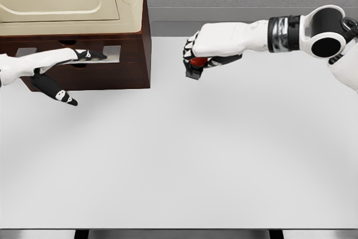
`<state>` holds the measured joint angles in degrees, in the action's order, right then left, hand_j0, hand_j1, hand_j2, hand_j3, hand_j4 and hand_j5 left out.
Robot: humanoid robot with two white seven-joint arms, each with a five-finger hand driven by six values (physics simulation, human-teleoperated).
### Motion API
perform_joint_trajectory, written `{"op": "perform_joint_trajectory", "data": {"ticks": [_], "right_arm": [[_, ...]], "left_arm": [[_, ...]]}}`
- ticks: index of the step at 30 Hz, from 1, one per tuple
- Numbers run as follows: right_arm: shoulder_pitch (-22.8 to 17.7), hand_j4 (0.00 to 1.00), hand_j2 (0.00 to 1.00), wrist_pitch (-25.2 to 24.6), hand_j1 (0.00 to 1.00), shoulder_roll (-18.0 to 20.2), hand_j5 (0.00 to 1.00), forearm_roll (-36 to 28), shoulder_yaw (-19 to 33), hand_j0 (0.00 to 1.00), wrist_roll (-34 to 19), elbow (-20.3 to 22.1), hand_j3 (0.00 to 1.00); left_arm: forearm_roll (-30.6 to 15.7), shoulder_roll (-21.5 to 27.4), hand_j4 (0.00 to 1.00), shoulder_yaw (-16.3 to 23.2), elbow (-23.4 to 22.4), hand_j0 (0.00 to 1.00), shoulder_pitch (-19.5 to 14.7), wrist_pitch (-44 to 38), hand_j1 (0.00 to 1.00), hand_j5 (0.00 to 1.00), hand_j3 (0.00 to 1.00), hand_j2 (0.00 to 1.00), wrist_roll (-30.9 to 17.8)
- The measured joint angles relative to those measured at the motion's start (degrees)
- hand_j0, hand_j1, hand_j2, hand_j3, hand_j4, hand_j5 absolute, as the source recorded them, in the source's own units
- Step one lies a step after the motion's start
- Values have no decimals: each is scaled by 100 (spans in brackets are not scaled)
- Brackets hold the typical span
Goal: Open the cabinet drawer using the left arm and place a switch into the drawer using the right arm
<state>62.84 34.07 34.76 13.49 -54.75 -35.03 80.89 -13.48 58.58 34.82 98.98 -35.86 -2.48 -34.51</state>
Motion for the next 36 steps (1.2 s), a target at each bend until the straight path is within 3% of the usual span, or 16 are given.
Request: {"op": "perform_joint_trajectory", "data": {"ticks": [12,25,36], "right_arm": [[141,43,43,-40,43,-226,43,7,-47,43,1,-176,43],[264,43,43,-35,43,-303,43,6,-44,43,0,-196,43],[264,43,43,-31,43,-299,43,7,-51,43,0,-163,43]], "left_arm": [[-491,104,100,28,119,100,18,-315,100,100,100,100,-37],[-1503,424,100,22,225,100,70,-566,100,100,100,100,-76],[-1659,597,100,52,241,100,79,-595,100,100,100,100,-54]]}}
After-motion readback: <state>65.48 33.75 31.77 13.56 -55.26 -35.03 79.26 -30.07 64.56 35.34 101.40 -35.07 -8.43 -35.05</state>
